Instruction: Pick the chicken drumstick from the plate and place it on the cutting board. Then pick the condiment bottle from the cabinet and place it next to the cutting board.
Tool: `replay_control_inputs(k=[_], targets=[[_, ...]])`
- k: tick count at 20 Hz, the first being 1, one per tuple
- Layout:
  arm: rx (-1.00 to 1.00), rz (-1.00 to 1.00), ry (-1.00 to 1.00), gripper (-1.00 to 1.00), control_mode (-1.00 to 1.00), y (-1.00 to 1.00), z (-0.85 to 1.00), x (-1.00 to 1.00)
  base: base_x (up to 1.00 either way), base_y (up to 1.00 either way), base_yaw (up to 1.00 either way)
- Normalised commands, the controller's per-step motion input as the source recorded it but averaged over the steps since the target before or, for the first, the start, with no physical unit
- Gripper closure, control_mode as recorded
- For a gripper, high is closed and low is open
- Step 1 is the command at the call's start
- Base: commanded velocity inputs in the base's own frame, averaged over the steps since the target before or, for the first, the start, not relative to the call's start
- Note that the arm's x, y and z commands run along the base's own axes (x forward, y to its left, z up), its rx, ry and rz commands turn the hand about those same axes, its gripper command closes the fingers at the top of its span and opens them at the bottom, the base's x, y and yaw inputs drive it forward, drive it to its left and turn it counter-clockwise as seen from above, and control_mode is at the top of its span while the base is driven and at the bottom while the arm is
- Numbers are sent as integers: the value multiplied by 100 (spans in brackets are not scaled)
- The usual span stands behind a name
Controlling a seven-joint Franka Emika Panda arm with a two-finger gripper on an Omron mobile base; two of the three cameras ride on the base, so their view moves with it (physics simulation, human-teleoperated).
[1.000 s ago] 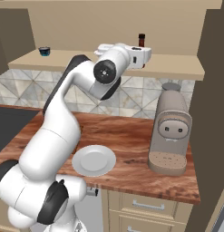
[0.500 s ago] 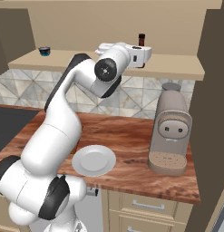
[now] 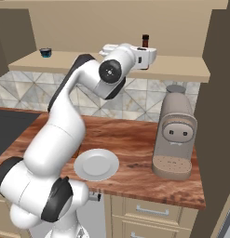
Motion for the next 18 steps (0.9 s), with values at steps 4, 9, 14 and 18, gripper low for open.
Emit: replay_control_inputs(k=[4, 9, 14, 18], targets=[[0, 0, 0, -100, -100, -12, 0, 2, 0, 0, 0], [0, 0, 0, -100, -100, -7, -7, 4, 0, 0, 0], [0, 0, 0, -100, -100, -2, -13, 8, 0, 0, 0], [0, 0, 0, -100, -100, 0, -6, 9, 0, 0, 0]])
